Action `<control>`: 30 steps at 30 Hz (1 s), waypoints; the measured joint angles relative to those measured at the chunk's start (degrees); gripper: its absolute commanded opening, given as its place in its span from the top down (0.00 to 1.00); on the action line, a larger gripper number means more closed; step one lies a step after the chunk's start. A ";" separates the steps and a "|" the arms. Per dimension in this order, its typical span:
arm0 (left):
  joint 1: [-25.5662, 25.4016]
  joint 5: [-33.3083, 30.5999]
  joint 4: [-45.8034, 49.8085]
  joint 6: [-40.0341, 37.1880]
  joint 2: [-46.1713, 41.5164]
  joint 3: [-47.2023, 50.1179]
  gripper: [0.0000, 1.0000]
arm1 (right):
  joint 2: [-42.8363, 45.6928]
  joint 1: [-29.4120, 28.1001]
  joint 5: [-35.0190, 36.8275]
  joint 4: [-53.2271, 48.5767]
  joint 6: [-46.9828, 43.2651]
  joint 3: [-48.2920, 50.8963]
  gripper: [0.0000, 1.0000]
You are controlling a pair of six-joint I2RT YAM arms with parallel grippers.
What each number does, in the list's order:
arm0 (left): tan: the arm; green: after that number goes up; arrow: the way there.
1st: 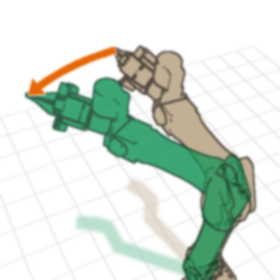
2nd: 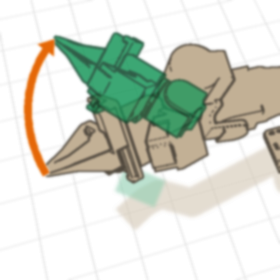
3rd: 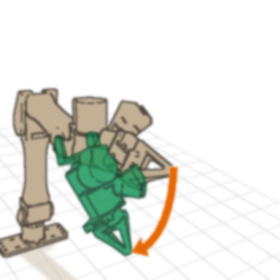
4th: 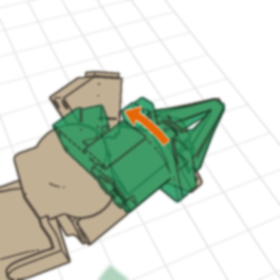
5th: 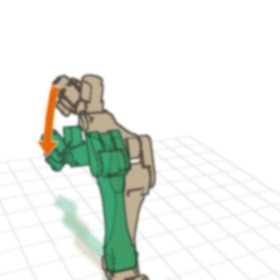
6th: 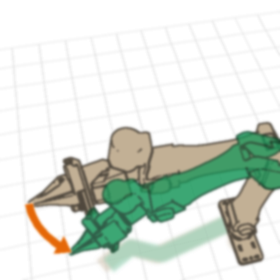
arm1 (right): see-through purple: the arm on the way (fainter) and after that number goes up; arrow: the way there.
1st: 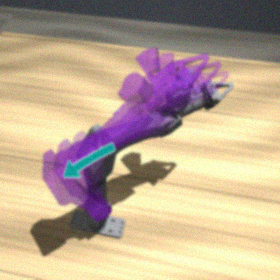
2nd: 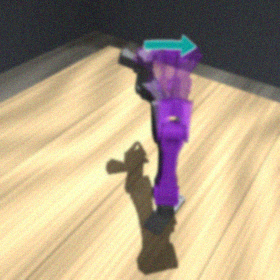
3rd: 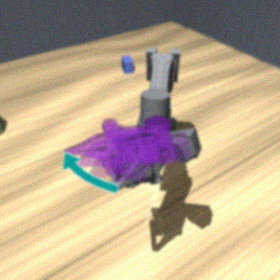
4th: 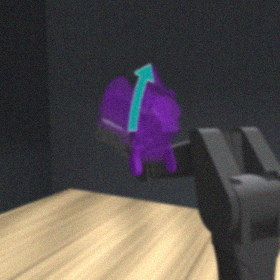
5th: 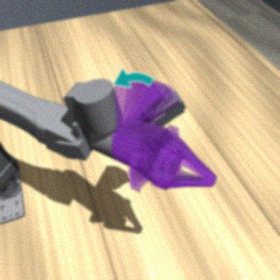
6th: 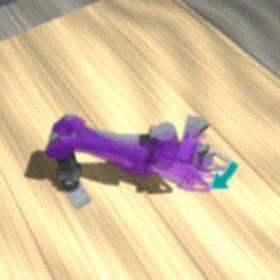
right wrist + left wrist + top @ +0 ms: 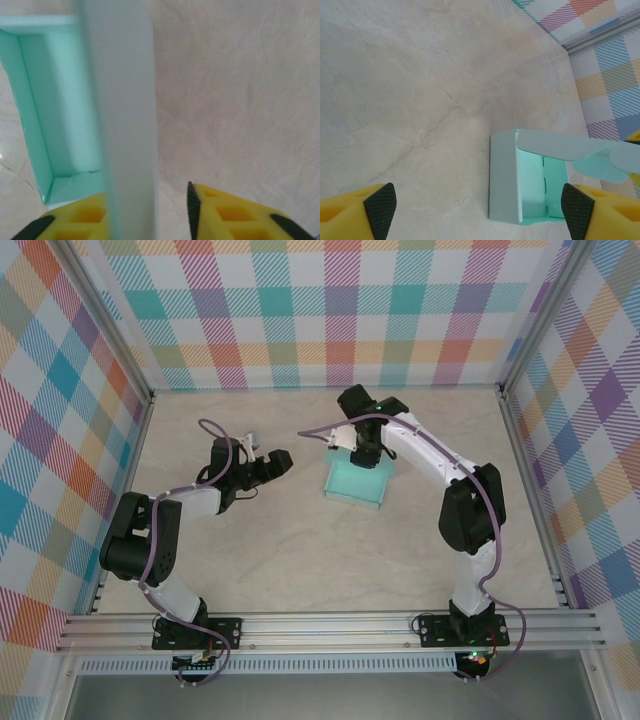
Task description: Fold the paper box
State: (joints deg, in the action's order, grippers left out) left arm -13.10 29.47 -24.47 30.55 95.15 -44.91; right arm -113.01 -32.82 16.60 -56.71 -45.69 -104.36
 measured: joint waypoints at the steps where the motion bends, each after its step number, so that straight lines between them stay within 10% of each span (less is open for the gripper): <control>1: -0.15 0.00 -0.09 -0.37 0.00 0.00 0.13 | 0.15 0.31 -0.90 0.94 1.27 0.00 0.44; 7: -1.64 0.92 -1.16 -1.68 1.27 -1.55 0.11 | 6.05 5.66 -7.21 6.60 13.25 2.54 0.35; 18: -5.20 6.14 2.95 -11.15 2.99 -13.86 0.08 | 23.21 36.20 -34.75 15.23 58.64 25.64 0.25; 30: -4.98 11.47 3.37 0.85 14.10 -24.20 0.14 | 20.79 37.59 -60.81 27.04 86.73 37.88 0.22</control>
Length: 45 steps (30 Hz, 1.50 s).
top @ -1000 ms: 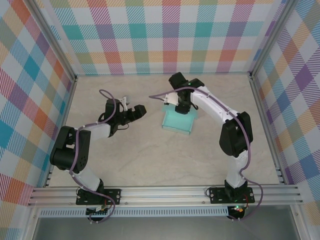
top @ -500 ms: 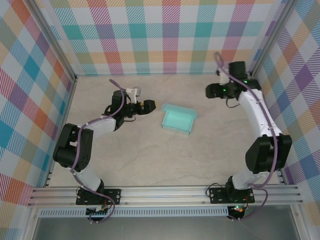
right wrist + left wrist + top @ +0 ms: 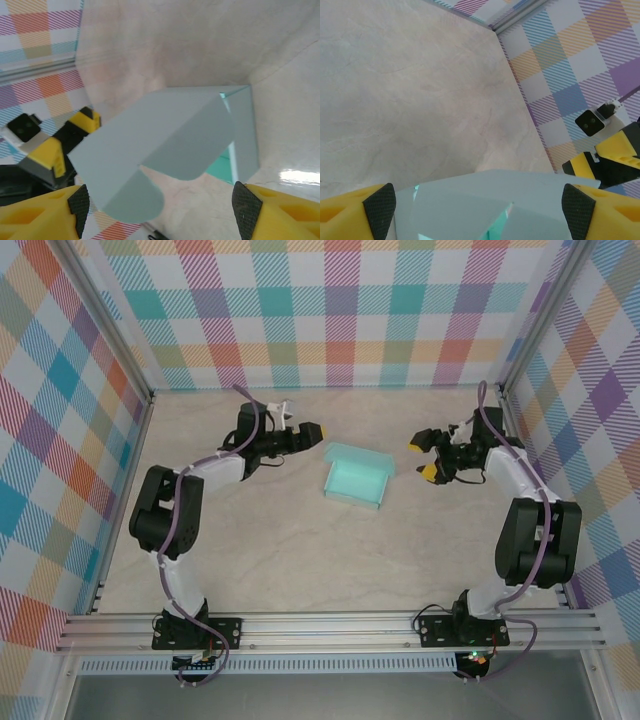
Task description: Fold the paper box
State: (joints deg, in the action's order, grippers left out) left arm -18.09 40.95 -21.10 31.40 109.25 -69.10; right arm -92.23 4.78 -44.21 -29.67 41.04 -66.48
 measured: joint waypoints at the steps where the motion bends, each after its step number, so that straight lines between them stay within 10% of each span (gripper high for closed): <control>1: 0.00 0.04 -0.15 1.44 0.85 -0.46 0.14 | -0.48 0.00 -0.74 0.98 1.90 -0.02 0.22; 31: -5.99 -0.11 -12.26 24.76 3.61 4.59 0.21 | -8.24 -9.07 -3.63 13.00 23.10 0.02 0.26; 45: 1.09 -4.22 4.02 6.64 -6.21 5.73 0.15 | -8.24 -5.64 2.23 2.25 8.79 -2.12 0.28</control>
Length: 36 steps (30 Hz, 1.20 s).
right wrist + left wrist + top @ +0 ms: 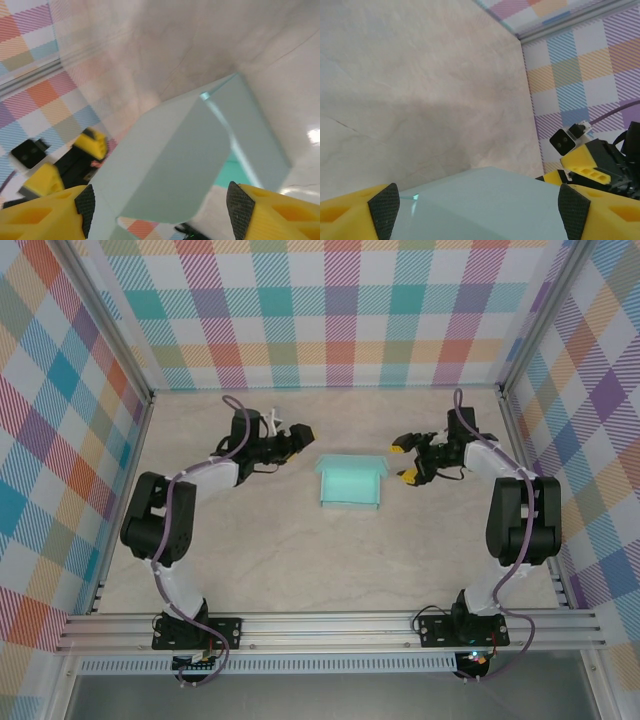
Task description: Fold the paper box
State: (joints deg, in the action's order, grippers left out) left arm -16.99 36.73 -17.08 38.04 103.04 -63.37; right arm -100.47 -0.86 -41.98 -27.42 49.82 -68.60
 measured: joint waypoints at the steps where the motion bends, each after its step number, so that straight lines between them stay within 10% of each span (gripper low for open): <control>1: 0.46 -0.22 0.61 -1.33 -1.46 0.61 0.15 | 0.00 0.50 1.20 -1.57 -2.54 -0.31 0.27; 15: -2.21 2.56 6.54 -22.75 -8.96 9.35 0.13 | 7.21 -2.62 8.63 -8.63 -28.33 0.48 0.29; 36: -6.69 -4.33 11.08 -39.82 -10.08 6.29 0.32 | 14.56 -9.29 13.88 2.14 -38.77 9.51 0.31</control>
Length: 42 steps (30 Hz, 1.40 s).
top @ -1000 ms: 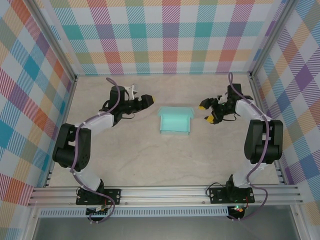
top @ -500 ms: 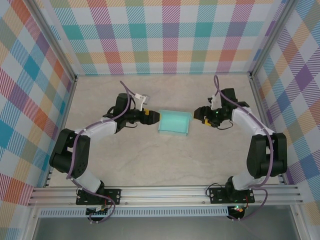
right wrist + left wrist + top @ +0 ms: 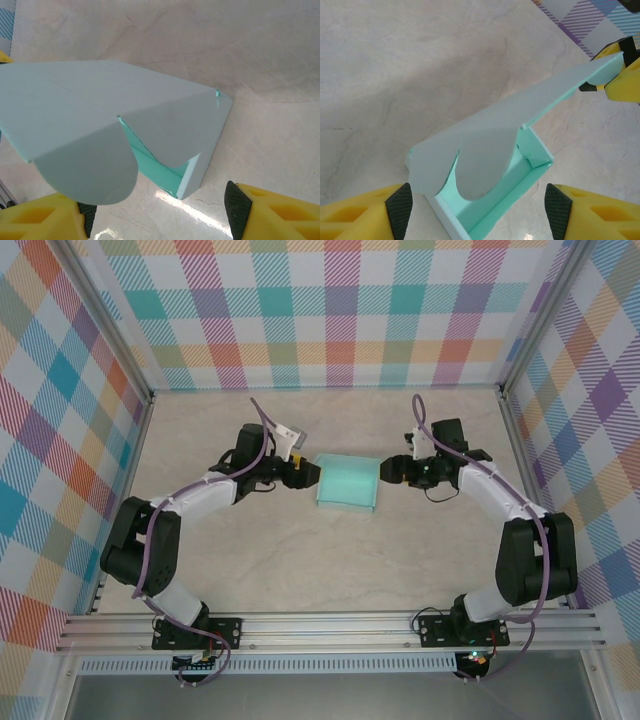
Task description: Fold the paper box
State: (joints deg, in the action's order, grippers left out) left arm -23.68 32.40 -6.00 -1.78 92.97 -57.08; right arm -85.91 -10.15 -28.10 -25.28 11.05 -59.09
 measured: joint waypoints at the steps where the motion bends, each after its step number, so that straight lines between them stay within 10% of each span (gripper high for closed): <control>1: -0.04 -0.02 0.09 -0.37 0.33 -0.46 0.34 | 0.02 -0.11 0.02 0.26 -0.04 0.00 0.31; 13: -2.64 -2.21 4.81 -1.11 4.39 -3.74 0.57 | -2.67 -2.34 0.66 1.16 0.24 -0.79 0.48; 42: -3.54 -6.56 8.68 -1.36 9.99 -11.13 0.80 | -8.15 -2.97 1.55 0.59 -0.90 -7.15 0.50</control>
State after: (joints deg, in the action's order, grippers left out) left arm -27.22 25.85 2.68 -3.14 102.96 -68.20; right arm -94.06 -13.13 -26.55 -24.69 10.15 -66.24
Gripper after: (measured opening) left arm 0.204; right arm 0.487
